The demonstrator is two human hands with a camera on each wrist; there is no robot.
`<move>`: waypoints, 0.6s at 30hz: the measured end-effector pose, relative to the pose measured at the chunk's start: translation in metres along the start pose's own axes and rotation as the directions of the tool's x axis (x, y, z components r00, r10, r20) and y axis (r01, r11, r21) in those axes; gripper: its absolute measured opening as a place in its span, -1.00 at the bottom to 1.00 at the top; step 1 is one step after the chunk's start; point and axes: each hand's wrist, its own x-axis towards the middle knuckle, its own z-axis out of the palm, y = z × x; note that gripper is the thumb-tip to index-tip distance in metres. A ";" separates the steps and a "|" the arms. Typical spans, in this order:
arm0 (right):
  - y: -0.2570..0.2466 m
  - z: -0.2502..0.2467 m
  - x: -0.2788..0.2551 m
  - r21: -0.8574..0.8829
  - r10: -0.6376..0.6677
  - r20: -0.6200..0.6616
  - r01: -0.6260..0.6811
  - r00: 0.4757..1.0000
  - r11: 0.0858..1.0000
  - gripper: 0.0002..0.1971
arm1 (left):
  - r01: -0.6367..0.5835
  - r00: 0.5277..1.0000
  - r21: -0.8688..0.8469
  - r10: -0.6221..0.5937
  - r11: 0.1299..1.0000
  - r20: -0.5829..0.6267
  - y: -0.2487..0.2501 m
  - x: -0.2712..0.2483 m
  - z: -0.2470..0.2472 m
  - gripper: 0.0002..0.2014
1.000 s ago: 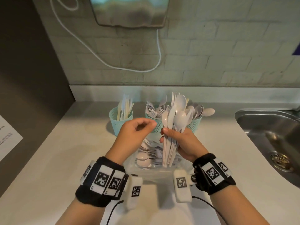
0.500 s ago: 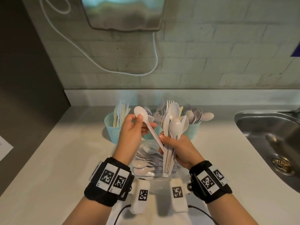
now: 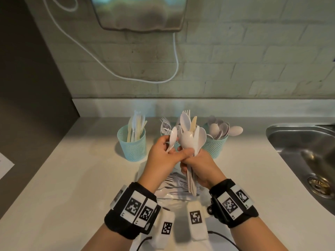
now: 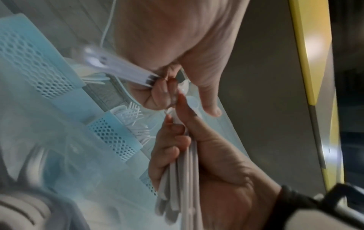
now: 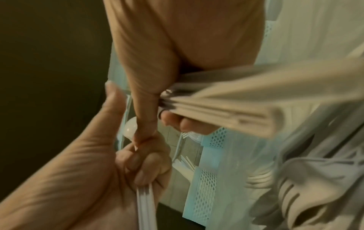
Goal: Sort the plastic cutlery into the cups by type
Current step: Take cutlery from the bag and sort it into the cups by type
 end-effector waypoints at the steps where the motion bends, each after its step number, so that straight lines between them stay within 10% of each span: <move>1: 0.001 0.000 0.001 -0.029 -0.016 -0.009 0.015 1.000 0.999 -0.83 | -0.003 1.000 0.064 0.004 0.998 -0.019 -0.001 0.001 0.001 -0.55; 18: -0.006 -0.001 -0.008 -0.062 -0.030 0.062 0.034 0.998 0.997 -0.64 | -0.213 0.961 -0.162 0.177 0.963 -0.211 0.014 0.012 -0.004 -0.80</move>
